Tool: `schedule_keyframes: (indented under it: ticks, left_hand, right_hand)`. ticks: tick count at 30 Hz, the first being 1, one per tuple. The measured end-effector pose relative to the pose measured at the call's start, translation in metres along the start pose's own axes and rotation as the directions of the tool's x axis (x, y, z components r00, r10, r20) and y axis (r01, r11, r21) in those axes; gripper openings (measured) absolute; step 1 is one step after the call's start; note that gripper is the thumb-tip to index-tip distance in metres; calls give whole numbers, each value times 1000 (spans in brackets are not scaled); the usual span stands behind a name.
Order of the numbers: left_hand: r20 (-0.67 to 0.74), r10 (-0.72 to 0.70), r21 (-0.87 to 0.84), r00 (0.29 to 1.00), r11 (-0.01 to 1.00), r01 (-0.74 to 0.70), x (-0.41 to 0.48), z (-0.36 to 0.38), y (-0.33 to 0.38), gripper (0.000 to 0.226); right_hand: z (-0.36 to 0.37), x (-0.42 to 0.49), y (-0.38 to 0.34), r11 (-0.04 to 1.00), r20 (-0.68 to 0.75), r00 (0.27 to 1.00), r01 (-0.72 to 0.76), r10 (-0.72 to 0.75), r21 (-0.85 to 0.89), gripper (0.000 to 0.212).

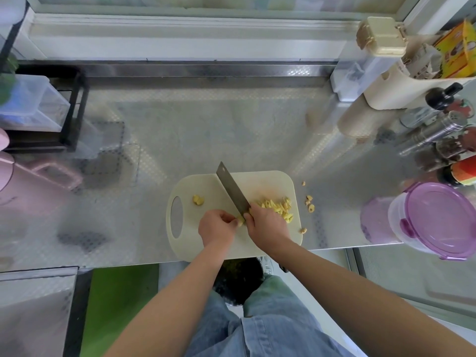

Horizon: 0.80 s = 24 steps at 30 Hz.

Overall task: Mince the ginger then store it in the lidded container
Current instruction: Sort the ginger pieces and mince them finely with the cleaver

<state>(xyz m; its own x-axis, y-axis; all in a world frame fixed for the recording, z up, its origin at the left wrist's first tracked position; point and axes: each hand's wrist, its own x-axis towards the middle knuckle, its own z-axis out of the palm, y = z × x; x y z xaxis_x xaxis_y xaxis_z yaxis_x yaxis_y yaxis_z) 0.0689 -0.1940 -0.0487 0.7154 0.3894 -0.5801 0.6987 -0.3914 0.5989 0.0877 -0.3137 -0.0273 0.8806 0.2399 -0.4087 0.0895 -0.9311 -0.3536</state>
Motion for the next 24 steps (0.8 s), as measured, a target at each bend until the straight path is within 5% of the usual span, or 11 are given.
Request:
schedule_keyframes:
  ticks: [6, 24]
  left_hand:
    - [4, 10, 8, 1000, 1000, -10, 0, -1, -1, 10]
    - [23, -19, -15, 1000, 1000, 19, 0, -4, 4, 9]
  right_hand:
    - [-7, -1, 13, 994, -49, 999, -4, 9, 107, 23]
    - [2, -6, 7, 999, 5, 1000, 30, -30, -28, 23]
